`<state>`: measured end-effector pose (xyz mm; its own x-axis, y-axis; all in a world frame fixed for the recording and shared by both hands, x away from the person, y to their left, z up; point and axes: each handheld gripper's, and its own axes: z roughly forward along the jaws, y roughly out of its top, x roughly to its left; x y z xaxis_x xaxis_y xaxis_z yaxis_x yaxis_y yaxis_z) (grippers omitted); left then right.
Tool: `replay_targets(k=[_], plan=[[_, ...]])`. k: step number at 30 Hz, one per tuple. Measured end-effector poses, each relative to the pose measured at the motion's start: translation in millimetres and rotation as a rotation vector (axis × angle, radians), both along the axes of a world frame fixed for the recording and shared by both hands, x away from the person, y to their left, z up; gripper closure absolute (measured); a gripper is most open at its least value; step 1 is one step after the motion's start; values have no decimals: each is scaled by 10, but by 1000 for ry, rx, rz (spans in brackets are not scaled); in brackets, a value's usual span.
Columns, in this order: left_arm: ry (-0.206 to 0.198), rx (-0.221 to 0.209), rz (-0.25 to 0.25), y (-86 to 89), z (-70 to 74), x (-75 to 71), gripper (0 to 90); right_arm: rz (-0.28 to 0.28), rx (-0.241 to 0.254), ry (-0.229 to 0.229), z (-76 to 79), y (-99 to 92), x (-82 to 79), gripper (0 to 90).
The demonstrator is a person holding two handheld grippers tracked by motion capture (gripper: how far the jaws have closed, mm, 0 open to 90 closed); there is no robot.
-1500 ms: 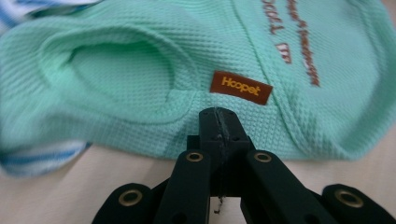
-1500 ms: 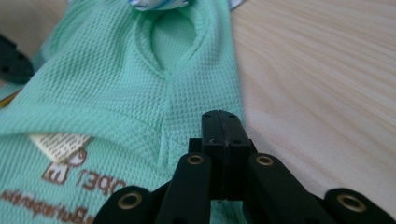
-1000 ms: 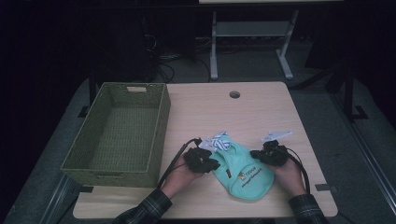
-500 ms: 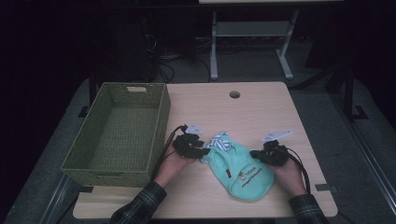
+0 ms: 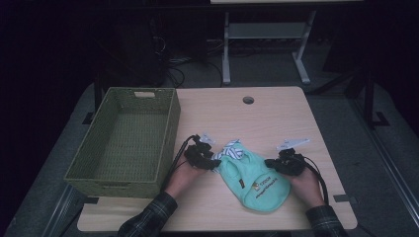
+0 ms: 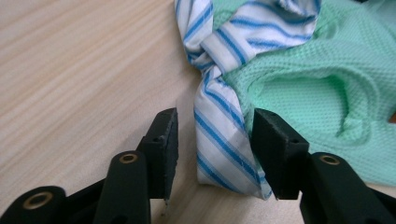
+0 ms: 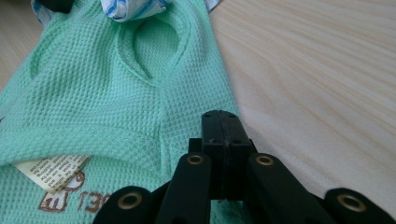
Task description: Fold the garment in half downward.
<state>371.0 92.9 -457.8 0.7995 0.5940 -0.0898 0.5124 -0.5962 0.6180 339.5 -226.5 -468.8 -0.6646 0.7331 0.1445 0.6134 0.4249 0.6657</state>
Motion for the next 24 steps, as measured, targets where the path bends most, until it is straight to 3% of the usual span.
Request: replay_targets(k=[7, 14, 24], plan=[[-35, 32, -3, -19, -12, -25, 602, 8, -7, -16, 45, 8, -20, 896], [-35, 28, -20, -18, -14, -36, 757, 26, 59, -49, 213, 67, -105, 896], [-30, 25, -29, -22, -13, -37, 809, 141, 92, -49, 242, 494, -197, 897]])
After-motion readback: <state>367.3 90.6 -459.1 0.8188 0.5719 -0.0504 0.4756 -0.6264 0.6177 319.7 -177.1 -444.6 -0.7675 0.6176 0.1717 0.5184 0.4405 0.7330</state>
